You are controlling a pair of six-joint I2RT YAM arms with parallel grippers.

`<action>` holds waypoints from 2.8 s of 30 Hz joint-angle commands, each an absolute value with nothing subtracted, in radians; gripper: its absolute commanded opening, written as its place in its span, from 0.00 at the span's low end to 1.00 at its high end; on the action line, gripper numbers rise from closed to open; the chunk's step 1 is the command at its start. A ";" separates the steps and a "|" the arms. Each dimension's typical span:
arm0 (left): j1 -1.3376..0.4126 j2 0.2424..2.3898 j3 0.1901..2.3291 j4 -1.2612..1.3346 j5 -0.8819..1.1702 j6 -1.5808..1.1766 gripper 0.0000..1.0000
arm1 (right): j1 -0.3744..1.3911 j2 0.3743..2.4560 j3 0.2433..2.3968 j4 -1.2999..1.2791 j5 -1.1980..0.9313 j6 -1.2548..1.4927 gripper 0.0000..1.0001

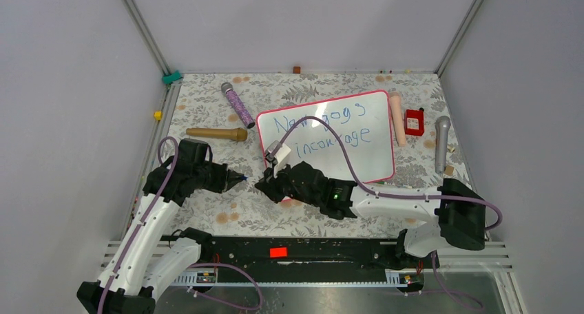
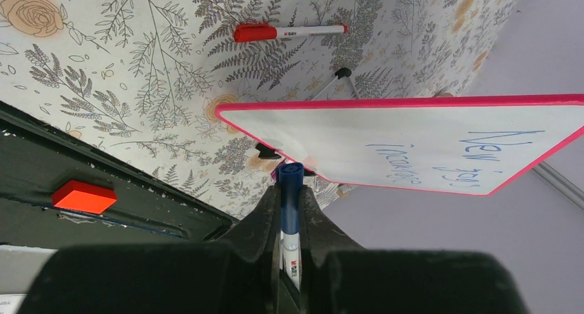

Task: Write a sentence on the whiteboard
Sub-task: Pass from the right arm to the left, then put down the whiteboard marker at the center of the board, then adjust the whiteboard at the center of the board.

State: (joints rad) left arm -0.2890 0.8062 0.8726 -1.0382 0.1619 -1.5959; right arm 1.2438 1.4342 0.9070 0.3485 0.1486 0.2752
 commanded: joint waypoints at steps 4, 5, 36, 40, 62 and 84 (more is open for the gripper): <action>-0.298 0.798 0.854 -1.008 0.200 -1.600 0.00 | 1.256 1.555 1.059 0.371 0.239 0.239 0.00; -0.302 0.798 0.850 -1.002 0.203 -1.603 0.00 | 1.256 1.581 1.078 0.377 0.249 0.232 0.00; -0.529 0.822 0.685 -0.954 0.090 -1.662 0.00 | 1.255 1.631 0.966 0.491 0.237 0.313 0.86; -0.515 0.834 0.684 -0.963 -0.021 -1.628 0.00 | 1.255 1.559 0.879 0.517 0.258 0.319 0.93; -0.376 1.282 0.881 -0.676 -0.552 -0.895 0.41 | 1.219 0.908 0.667 -0.080 0.393 0.235 0.91; -0.414 0.903 0.461 0.079 -0.760 -0.333 0.99 | 0.323 0.524 0.181 0.384 0.409 0.047 0.82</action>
State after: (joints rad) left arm -0.4076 0.9363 0.6086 -0.2783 -0.6285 -0.5301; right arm 0.4755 0.4965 0.2867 0.0082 0.5262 0.0883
